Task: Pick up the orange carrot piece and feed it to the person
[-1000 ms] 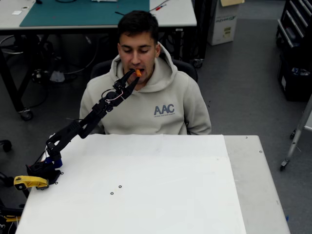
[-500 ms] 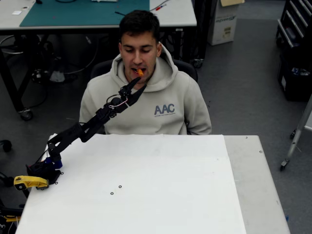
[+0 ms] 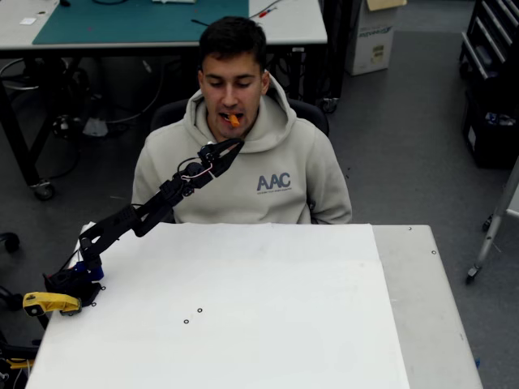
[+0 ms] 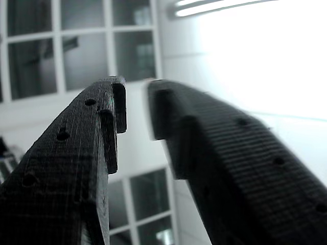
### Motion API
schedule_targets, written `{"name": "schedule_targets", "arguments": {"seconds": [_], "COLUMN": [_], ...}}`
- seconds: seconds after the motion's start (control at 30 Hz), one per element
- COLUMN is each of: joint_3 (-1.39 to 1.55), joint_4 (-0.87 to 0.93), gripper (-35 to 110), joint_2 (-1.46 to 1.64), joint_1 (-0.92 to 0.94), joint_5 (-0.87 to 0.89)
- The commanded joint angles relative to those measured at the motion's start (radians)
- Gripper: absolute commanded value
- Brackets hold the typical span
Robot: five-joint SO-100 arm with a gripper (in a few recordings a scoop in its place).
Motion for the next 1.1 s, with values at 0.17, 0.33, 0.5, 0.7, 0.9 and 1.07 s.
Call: {"name": "schedule_targets", "arguments": {"seconds": [0.17,0.33,0.5,0.7,0.9,1.07], "joint_3": [-0.006,0.189,0.460,0.821,1.144,1.382], "joint_4": [-0.003,-0.014,-0.014,-0.015,-0.015,-0.015], "gripper": [-3,-3,-3,-3,-3,-3], "joint_2": [0.048,0.095,0.302,0.604,0.884,1.055], "joint_1": [0.006,0.005,0.005,0.006,0.006,0.005], "joint_5": [-0.008,-0.006,0.025,0.256,0.425,0.494]}}
